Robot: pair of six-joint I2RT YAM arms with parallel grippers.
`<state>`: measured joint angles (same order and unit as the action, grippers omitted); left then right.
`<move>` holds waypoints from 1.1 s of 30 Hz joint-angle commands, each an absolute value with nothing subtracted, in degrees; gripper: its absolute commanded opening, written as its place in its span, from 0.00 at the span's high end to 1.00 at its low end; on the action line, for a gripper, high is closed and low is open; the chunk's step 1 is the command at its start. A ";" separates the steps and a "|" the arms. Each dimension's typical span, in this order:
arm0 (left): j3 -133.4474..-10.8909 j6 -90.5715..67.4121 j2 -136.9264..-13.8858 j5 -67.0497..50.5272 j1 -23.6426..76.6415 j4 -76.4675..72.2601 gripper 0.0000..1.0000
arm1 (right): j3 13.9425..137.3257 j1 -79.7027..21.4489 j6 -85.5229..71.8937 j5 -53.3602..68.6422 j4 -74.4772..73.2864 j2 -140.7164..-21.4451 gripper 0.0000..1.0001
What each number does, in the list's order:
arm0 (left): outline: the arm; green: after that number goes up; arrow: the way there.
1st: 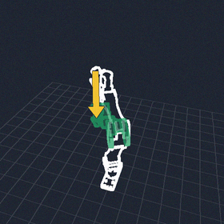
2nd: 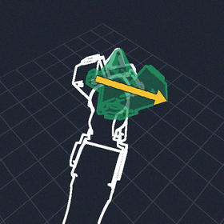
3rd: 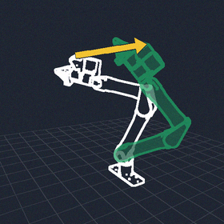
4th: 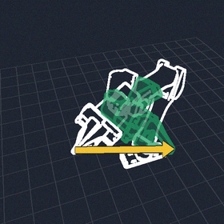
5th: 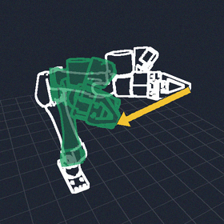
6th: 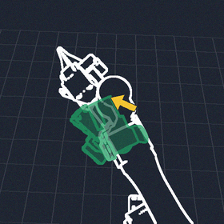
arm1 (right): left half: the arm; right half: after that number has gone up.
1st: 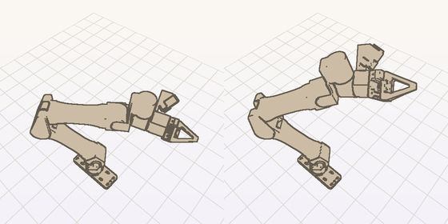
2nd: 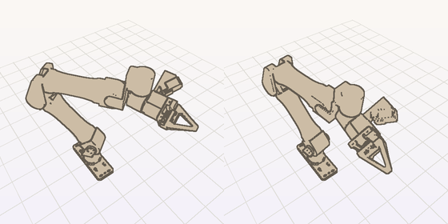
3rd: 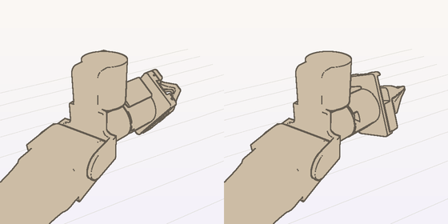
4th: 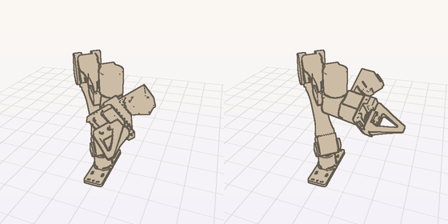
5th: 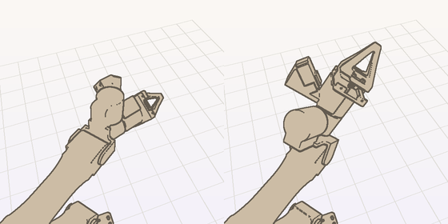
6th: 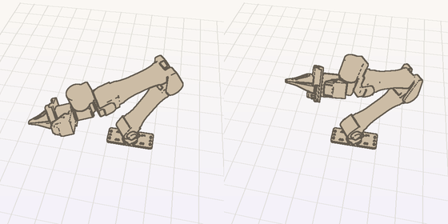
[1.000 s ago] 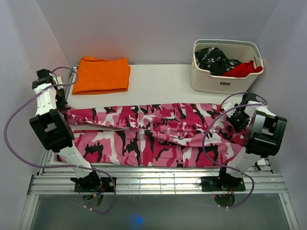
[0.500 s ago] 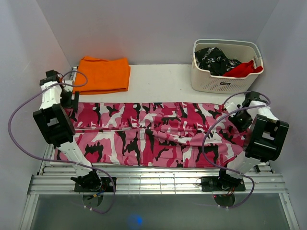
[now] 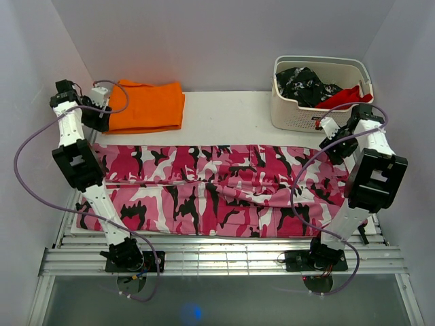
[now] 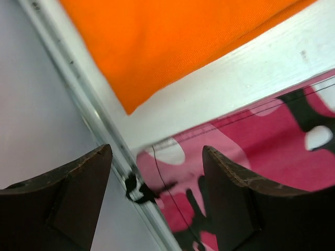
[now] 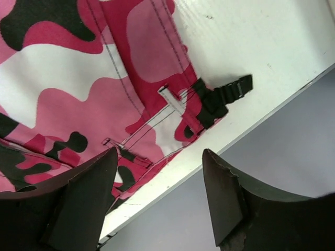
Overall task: Fold and stack the trousers
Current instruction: Fold the trousers
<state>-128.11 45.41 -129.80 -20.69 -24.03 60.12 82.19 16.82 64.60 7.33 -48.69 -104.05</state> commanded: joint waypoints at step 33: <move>-110.92 80.51 -136.32 -24.78 -27.69 62.32 0.92 | 102.56 24.87 85.17 29.96 -57.65 -119.78 0.16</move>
